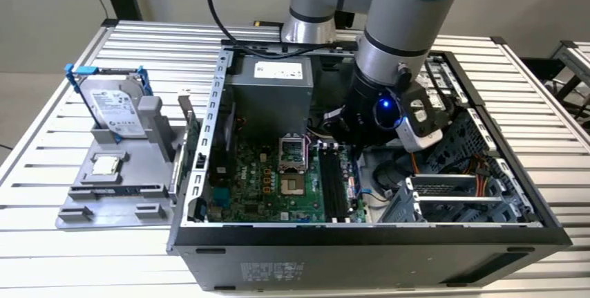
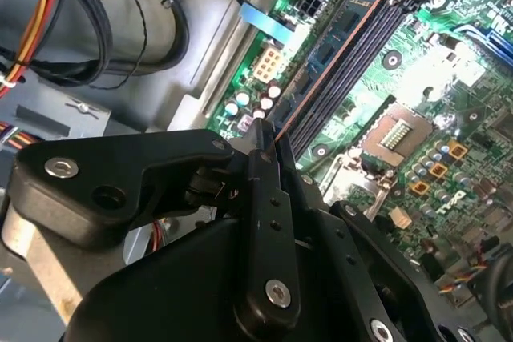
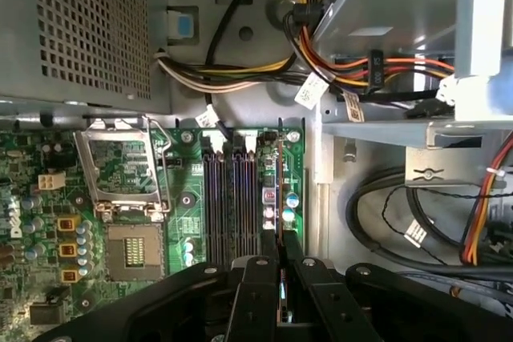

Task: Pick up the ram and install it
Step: 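Insert the ram into the slot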

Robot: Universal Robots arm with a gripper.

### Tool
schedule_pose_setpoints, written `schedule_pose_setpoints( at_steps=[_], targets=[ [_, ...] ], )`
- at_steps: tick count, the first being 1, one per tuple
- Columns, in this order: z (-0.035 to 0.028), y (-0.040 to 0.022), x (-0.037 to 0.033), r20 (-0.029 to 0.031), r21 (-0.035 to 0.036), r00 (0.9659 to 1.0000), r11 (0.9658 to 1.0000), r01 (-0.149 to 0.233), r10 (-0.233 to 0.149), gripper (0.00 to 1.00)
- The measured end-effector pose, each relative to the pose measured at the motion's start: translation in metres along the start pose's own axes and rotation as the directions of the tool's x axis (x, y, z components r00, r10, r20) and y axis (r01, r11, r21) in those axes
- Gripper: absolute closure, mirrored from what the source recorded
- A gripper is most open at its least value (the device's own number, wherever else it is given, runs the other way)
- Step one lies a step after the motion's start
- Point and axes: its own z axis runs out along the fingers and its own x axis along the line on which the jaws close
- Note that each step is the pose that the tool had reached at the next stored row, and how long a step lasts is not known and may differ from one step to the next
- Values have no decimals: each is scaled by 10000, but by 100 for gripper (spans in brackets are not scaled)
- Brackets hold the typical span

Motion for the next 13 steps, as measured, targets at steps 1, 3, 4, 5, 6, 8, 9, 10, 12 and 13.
schedule_pose_setpoints(
  at_steps=[1, 3, 4, 5, 6, 8, 9, 10, 12, 13],
  targets=[
    [4, -6, 1, 0, 0, 10000, 10000, 12, -12, 100],
    [21, -18, 3, 0, -3, 10000, 10000, 43, -43, 100],
    [27, -21, 3, 0, -2, 10000, 10000, 46, -46, 100],
    [33, -24, 3, -2, -1, 10000, 10000, 49, -49, 100],
    [40, -25, 4, -2, -3, 10000, 10000, 50, -50, 100],
    [47, -26, 11, -4, 0, 10000, 10000, 50, -50, 100],
    [50, -27, 13, -7, 0, 10000, 10000, 50, -50, 100],
    [54, -27, 18, -8, -1, 10000, 10000, 50, -50, 100],
    [60, -28, 33, -10, -1, 10000, 10000, 50, -50, 100],
    [65, -32, 37, -13, -2, 10000, 10000, 49, -49, 100]
  ],
)
